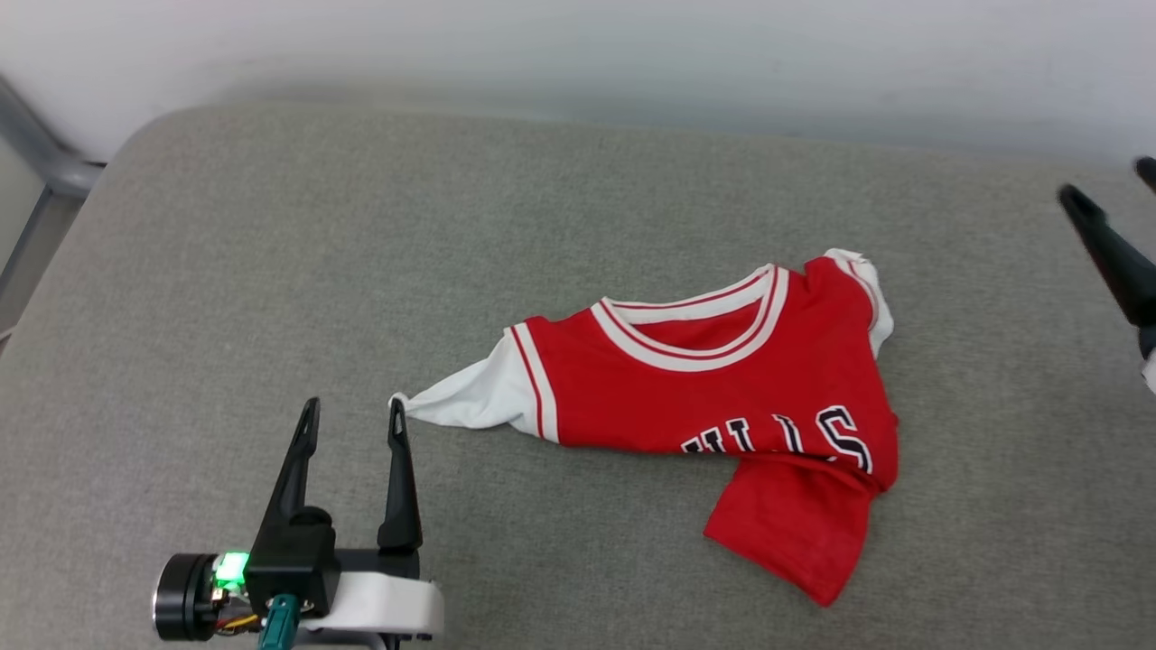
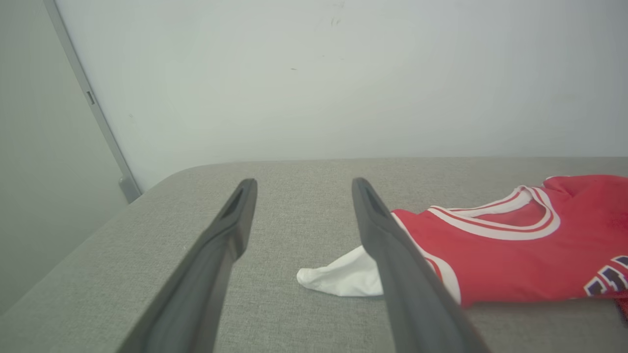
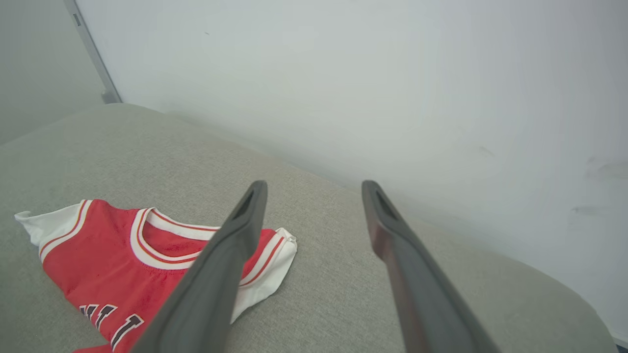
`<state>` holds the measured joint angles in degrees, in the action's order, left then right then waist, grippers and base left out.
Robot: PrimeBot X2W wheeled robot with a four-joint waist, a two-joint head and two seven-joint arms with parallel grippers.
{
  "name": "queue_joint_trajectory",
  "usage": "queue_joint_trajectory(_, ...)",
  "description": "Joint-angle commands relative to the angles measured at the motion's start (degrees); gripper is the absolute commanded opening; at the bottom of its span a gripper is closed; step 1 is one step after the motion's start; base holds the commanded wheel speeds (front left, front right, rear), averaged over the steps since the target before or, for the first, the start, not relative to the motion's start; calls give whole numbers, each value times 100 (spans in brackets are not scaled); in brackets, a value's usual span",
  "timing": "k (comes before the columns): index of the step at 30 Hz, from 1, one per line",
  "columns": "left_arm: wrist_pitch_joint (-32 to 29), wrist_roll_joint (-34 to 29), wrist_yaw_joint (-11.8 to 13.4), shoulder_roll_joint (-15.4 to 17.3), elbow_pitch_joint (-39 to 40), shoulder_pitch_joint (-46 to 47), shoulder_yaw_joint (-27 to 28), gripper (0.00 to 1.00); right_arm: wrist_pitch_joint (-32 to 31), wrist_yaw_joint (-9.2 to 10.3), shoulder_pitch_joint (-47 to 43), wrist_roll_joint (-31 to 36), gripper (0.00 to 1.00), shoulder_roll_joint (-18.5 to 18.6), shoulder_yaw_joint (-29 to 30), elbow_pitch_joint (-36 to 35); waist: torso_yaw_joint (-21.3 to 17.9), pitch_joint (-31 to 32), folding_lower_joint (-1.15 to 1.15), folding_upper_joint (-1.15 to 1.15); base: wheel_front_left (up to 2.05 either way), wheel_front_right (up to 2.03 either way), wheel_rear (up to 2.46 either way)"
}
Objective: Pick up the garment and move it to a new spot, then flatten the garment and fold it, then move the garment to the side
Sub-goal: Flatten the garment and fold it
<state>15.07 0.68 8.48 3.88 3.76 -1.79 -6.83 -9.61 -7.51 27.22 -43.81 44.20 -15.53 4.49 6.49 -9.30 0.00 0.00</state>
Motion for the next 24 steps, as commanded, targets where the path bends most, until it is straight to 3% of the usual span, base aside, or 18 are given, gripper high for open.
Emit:
queue_joint_trajectory(1, 15, -7, -19, -11, 30, 93, -20, 100, -176, 4, 196, -15, 100, -31, -106, -36, 117, -138, 0, 0, 0, 0, 0)
queue_joint_trajectory(8, 15, 59, 50, -55, 76, 387, -209, 100, -3089, 6, 1614, -345, 100, -90, -1256, 520, 450, -586, 0, 0, 0, 0, 0)
queue_joint_trajectory(11, 15, 104, 82, -78, 96, 512, -307, 100, -3922, 6, 2135, -215, 100, -108, -1555, 899, 603, -802, 0, 0, 0, 0, 0)
queue_joint_trajectory(15, 16, 154, 147, -91, 117, 667, -426, 100, -4402, 5, 2559, -32, 100, -273, -1812, 1451, 793, -1074, 0, 0, 0, 0, 0)
queue_joint_trajectory(24, 15, 334, 324, -103, 151, 942, -662, 100, -4645, 6, 2815, 249, 100, -480, -2421, 2282, 1061, -1514, 0, 0, 0, 0, 0)
